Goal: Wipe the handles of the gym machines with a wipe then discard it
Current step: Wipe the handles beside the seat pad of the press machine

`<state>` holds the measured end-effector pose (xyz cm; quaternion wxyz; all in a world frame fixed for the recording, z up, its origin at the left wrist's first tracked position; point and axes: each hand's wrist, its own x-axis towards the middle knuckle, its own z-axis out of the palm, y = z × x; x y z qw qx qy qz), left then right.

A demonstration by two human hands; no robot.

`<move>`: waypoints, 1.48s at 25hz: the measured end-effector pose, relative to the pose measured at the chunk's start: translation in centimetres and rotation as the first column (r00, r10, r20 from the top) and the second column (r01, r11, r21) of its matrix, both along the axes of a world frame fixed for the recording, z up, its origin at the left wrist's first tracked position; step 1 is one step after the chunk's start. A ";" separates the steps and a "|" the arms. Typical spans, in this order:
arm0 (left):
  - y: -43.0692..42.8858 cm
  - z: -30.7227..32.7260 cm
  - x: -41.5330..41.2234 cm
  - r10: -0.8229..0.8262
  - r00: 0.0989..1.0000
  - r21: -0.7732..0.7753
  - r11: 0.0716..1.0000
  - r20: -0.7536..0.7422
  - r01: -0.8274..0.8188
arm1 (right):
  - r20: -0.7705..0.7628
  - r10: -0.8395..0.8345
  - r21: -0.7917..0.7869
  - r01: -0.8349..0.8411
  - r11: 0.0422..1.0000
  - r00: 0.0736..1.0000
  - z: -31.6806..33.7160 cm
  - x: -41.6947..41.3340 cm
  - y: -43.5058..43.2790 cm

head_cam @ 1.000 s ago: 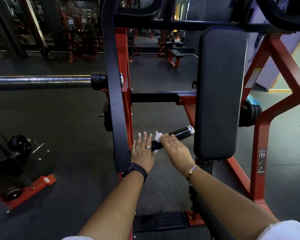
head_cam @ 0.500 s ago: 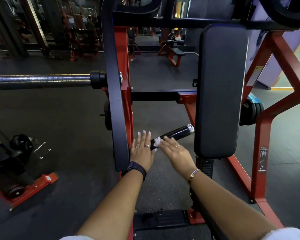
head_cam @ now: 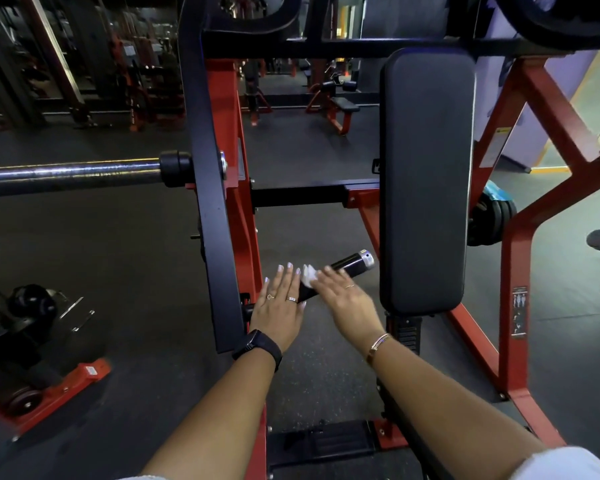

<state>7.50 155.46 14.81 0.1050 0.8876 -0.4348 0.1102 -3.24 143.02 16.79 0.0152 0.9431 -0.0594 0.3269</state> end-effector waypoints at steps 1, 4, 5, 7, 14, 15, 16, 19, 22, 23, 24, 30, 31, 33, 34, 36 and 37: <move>-0.1 0.1 0.0 -0.012 1.000 0.012 1.000 0.008 0.012 | 0.030 -0.092 0.017 0.091 0.996 0.995 0.6 -0.2 -1.7; -0.7 0.2 -0.2 -0.008 1.000 0.011 1.000 0.012 0.008 | 0.031 -0.384 0.191 0.372 0.909 0.923 2.2 -0.6 -5.6; -1.1 0.2 -0.4 -0.003 1.000 0.006 1.000 0.015 0.003 | 0.008 -0.412 0.207 0.402 0.892 0.911 2.4 -0.1 -5.2; -1.9 0.3 -0.6 0.015 1.000 0.001 1.000 0.011 -0.015 | -0.046 -0.312 0.138 0.316 0.939 0.949 1.9 1.3 -2.3; -3.0 0.9 -0.6 -0.009 0.998 -0.055 0.998 0.059 0.012 | 0.072 -0.191 0.068 0.186 0.980 0.979 1.2 -0.1 -5.0; -3.5 1.0 -0.7 -0.027 0.997 -0.039 0.999 0.070 0.030 | 0.075 -0.301 0.162 0.286 0.944 0.951 1.4 -0.5 -6.6; -4.1 1.1 -0.8 -0.041 0.996 -0.022 0.999 0.081 0.043 | 0.072 -0.361 0.249 0.334 0.909 0.930 1.5 -0.7 -7.3; -5.7 1.5 -0.7 -0.075 0.991 0.014 0.997 0.109 0.074 | 0.095 -0.250 0.214 0.225 0.950 0.964 -0.1 -0.3 -5.5; -6.5 1.7 -0.1 -0.100 0.989 0.036 0.995 0.106 0.096 | 0.101 -0.001 0.118 -0.011 0.993 0.995 -2.6 -1.6 -3.8; -6.7 1.6 0.0 -0.113 0.987 0.039 0.993 0.110 0.110 | 0.111 0.006 0.117 -0.019 0.993 0.994 -2.7 -2.1 -4.3; -6.7 1.4 0.1 -0.132 0.986 0.037 0.991 0.106 0.129 | 0.118 -0.035 0.138 0.019 0.990 0.992 -2.4 -2.5 -5.2; -6.9 0.7 0.7 -0.182 0.982 0.024 0.983 0.056 0.181 | 0.123 -0.233 0.438 0.158 0.885 0.965 -1.2 -2.2 -6.6; -6.8 0.7 0.7 -0.183 0.981 0.024 0.983 0.061 0.181 | 0.095 -0.175 0.379 0.127 0.917 0.980 -1.5 -2.1 -5.9; -6.8 0.7 0.6 -0.185 0.980 0.033 0.983 0.075 0.183 | 0.055 -0.148 0.307 0.125 0.944 0.987 -1.0 -1.3 -5.8; -6.8 0.7 0.6 -0.185 0.979 0.037 0.983 0.083 0.182 | 0.033 -0.169 0.313 0.150 0.938 0.985 -0.2 -0.6 -6.1; -6.8 0.8 0.4 -0.184 0.979 0.041 0.983 0.093 0.181 | -0.035 -0.191 0.351 0.191 0.917 0.981 1.3 0.7 -6.9; -6.8 0.8 0.4 -0.184 0.979 0.039 0.983 0.091 0.181 | -0.052 -0.184 0.386 0.189 0.903 0.982 1.6 1.2 -7.4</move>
